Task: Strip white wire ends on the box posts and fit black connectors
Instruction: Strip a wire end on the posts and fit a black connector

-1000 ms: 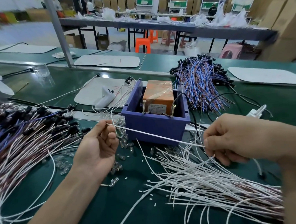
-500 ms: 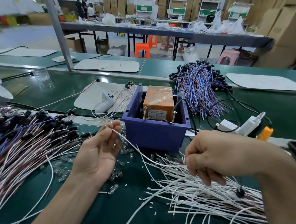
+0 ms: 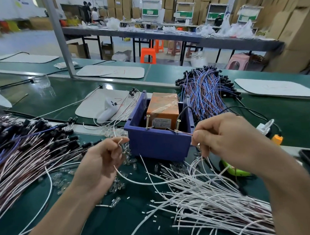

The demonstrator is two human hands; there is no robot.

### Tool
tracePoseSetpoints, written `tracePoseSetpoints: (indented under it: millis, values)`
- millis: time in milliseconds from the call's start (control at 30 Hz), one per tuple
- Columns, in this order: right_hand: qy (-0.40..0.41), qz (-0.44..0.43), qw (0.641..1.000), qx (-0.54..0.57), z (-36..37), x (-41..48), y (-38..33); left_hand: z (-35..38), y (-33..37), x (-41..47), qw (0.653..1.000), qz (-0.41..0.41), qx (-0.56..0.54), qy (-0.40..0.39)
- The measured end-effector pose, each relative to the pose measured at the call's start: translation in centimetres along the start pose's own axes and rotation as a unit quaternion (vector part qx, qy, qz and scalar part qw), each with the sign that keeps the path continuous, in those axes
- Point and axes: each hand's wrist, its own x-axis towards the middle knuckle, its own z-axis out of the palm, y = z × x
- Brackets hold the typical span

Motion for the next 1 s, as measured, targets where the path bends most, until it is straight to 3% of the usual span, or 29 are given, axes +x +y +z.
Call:
tracePoseSetpoints:
  millis: [133, 233, 600, 767, 1000]
  values:
    - [0.036, 0.001, 0.999, -0.016, 0.4, 0.3, -0.2, 1.3, -0.7, -0.5, 0.986, 0.076, 0.150, 0.013]
    - [0.062, 0.008, 0.998, 0.011, 0.6, 0.4, 0.0, 1.6, -1.3, -1.2, 0.951, 0.165, 0.259, 0.014]
    - [0.160, 0.002, 0.987, 0.023, 1.8, 1.3, 0.4, 2.7, 0.0, -2.8, 0.844, 0.356, 0.388, 0.104]
    - [0.184, 0.004, 0.983, -0.007, 2.3, 1.6, 0.5, 3.8, 0.8, -2.7, 0.809, 0.351, 0.456, 0.120]
    - [0.183, 0.035, 0.982, -0.014, 2.5, 1.7, 0.6, 4.2, 0.4, -1.6, 0.811, 0.337, 0.461, 0.125]
